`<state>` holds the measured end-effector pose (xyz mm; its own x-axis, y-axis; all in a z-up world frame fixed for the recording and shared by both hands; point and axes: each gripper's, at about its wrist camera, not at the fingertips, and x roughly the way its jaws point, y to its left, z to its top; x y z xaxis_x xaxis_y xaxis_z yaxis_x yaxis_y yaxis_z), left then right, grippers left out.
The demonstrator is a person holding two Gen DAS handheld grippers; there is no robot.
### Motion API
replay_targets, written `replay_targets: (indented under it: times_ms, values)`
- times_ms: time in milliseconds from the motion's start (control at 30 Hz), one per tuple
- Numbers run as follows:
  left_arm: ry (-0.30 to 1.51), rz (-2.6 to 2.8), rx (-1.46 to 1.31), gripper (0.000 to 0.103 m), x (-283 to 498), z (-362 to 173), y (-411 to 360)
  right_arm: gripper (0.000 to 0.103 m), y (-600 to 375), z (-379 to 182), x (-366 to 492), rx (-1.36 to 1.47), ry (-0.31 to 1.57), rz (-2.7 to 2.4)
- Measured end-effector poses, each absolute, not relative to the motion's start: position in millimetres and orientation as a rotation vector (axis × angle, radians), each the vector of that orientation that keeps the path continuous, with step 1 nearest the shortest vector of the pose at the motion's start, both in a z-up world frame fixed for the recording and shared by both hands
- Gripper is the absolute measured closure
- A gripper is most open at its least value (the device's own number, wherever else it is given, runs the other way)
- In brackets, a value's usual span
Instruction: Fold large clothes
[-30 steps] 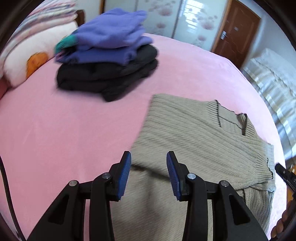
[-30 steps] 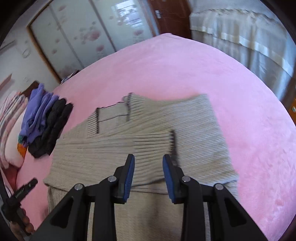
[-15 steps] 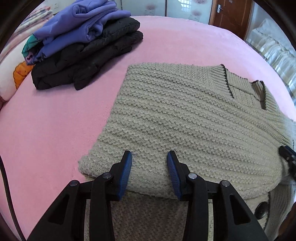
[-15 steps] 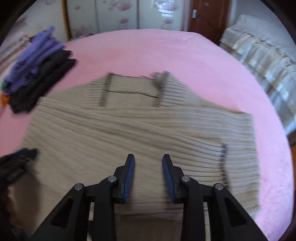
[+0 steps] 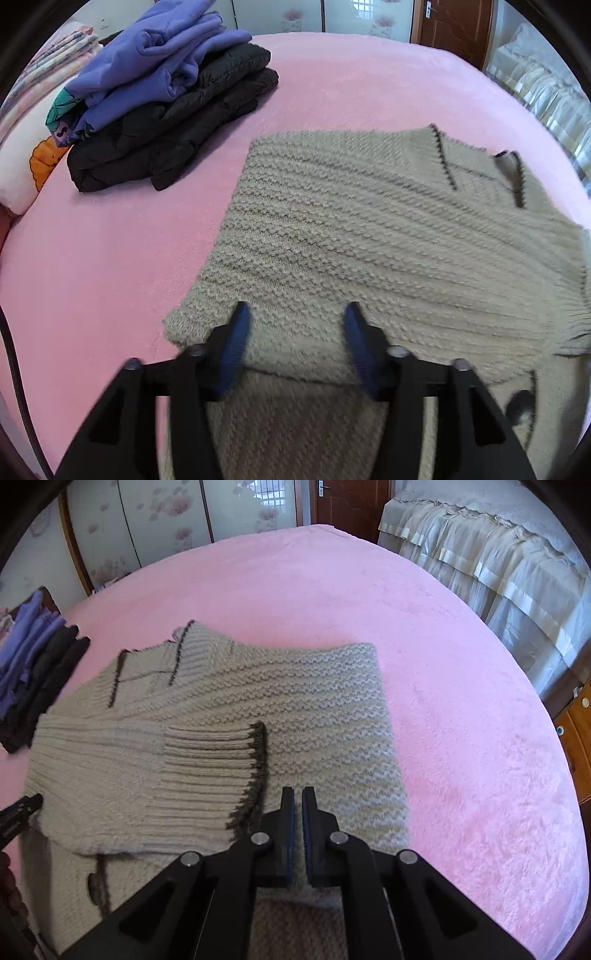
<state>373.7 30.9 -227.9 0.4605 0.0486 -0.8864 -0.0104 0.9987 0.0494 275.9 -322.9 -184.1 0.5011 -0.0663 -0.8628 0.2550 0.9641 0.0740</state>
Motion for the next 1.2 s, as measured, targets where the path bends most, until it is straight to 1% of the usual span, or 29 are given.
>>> replay_targets:
  times_ms: [33, 67, 133, 200, 367, 433, 533, 567, 600, 667, 967, 1200]
  values:
    - [1.078, 0.034, 0.029, 0.036, 370.0, -220.1, 30.6, 0.098, -321.7, -178.3, 272.1, 0.215, 1.018, -0.186]
    - [1.061, 0.031, 0.025, 0.032, 366.5, -212.1, 30.6, 0.098, -318.4, -171.6, 266.7, 0.222, 1.008, -0.178]
    - [1.022, 0.014, 0.03, 0.03, 357.6, -192.4, 27.3, 0.098, -315.1, -158.7, 260.5, 0.238, 0.988, -0.161]
    - [0.988, -0.004, 0.045, 0.025, 346.1, -172.4, 22.1, 0.098, -309.8, -145.4, 254.1, 0.258, 0.972, -0.139]
    - [0.91, -0.04, 0.067, 0.008, 313.3, -123.8, 12.1, 0.097, -293.5, -104.7, 235.5, 0.27, 0.917, -0.082]
    - [0.89, -0.061, 0.064, 0.008, 300.9, -107.2, 9.8, 0.095, -287.3, -88.0, 225.6, 0.264, 0.894, -0.066]
    - [0.866, -0.095, 0.058, 0.008, 281.7, -81.7, 7.4, 0.08, -281.1, -63.3, 209.3, 0.257, 0.858, -0.053]
    - [0.856, -0.104, 0.056, 0.008, 274.7, -73.5, 6.8, 0.074, -280.4, -55.9, 202.8, 0.255, 0.843, -0.051]
    - [0.843, -0.111, 0.054, 0.008, 266.0, -63.7, 6.0, 0.069, -278.9, -48.2, 196.4, 0.251, 0.829, -0.05]
    - [0.821, -0.119, 0.052, 0.008, 251.9, -48.8, 5.4, 0.067, -276.3, -33.3, 184.1, 0.244, 0.805, -0.051]
    - [0.73, -0.119, 0.027, 0.007, 183.5, 9.1, 6.9, 0.067, -270.4, 21.5, 126.4, 0.244, 0.733, -0.052]
    - [0.697, -0.09, 0.041, 0.007, 146.1, 30.1, 16.0, 0.067, -264.4, 51.7, 86.4, 0.243, 0.676, -0.042]
